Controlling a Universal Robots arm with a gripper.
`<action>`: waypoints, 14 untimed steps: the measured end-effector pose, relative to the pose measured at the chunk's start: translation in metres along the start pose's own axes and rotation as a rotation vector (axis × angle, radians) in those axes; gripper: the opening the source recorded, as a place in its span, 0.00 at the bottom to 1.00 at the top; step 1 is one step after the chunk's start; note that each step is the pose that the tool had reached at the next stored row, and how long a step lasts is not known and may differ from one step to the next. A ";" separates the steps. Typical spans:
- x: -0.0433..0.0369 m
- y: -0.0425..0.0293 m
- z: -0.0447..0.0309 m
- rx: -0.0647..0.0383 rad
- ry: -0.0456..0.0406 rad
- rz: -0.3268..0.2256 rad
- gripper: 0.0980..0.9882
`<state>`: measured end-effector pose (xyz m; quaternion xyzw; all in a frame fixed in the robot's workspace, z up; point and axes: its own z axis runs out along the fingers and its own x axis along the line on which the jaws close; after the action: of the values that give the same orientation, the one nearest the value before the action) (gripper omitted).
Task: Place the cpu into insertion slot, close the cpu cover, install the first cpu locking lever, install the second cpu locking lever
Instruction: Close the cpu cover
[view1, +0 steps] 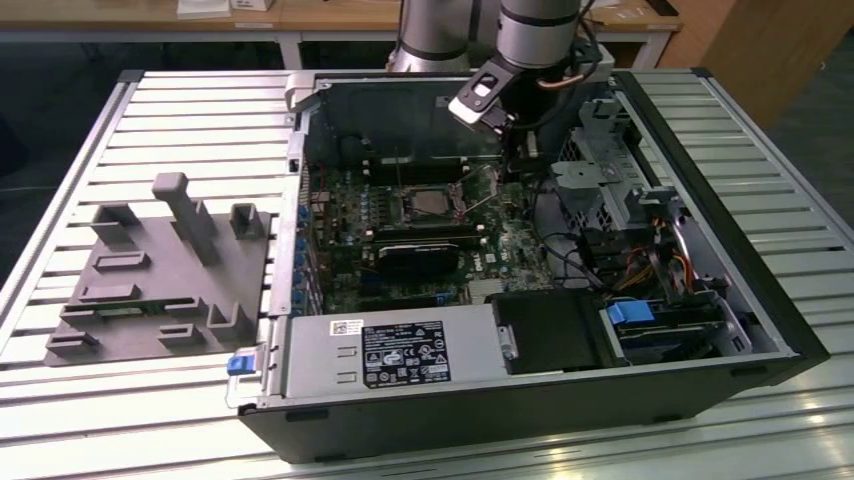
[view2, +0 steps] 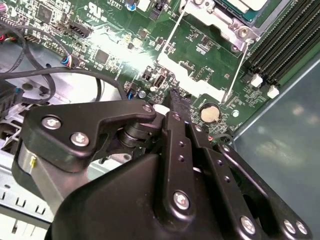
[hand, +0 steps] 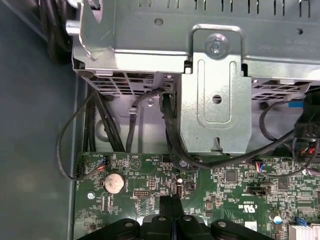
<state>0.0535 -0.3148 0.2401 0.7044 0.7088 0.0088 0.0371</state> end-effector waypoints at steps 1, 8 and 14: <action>0.0000 0.0000 0.0009 0.000 -0.0001 0.000 0.00; 0.0001 -0.0001 0.0022 0.000 -0.0001 0.000 0.00; 0.0001 0.0007 0.0028 0.042 0.0003 -0.002 0.00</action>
<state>0.0544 -0.3148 0.2374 0.7044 0.7094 -0.0058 0.0223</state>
